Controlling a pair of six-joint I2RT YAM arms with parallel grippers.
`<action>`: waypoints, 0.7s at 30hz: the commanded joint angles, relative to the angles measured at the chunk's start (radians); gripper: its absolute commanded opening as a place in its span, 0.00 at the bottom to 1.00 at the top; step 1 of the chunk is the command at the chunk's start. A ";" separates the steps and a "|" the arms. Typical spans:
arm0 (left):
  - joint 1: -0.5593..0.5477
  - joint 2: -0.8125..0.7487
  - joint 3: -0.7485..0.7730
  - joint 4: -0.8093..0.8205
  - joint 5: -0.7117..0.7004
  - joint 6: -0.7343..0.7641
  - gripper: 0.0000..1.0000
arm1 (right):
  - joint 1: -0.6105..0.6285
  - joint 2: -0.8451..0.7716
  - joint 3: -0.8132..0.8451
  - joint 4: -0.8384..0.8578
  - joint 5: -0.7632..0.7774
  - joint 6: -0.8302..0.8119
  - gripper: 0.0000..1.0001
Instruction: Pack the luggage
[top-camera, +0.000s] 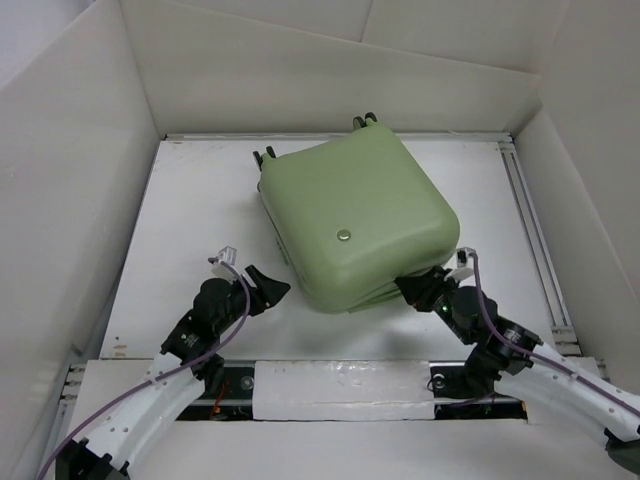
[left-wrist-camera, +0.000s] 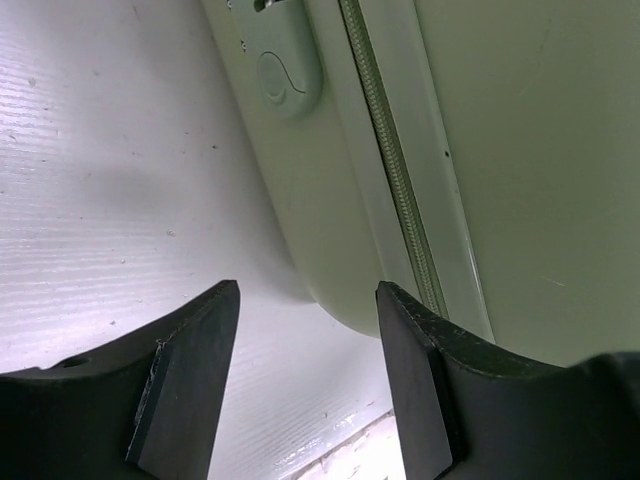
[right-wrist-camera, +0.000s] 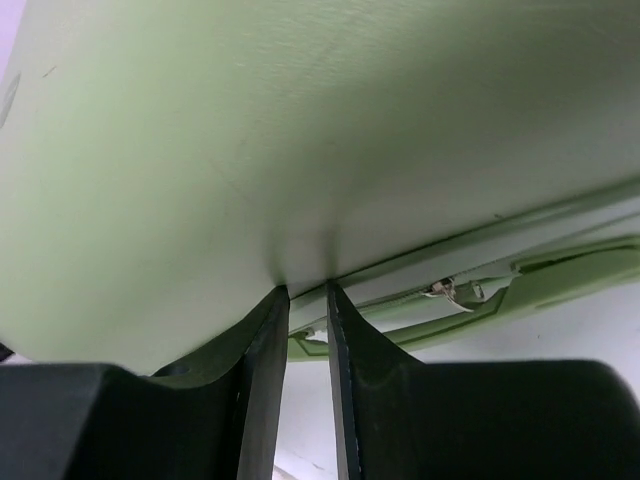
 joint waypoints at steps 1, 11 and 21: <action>0.004 0.000 0.019 0.058 0.032 0.014 0.53 | 0.011 -0.029 -0.020 -0.078 0.130 0.085 0.28; 0.004 -0.026 -0.048 0.114 0.132 -0.013 0.43 | 0.043 -0.149 -0.010 -0.269 0.238 0.319 0.35; 0.004 0.142 -0.067 0.314 0.141 -0.022 0.40 | 0.033 0.292 0.075 0.018 0.203 0.181 0.33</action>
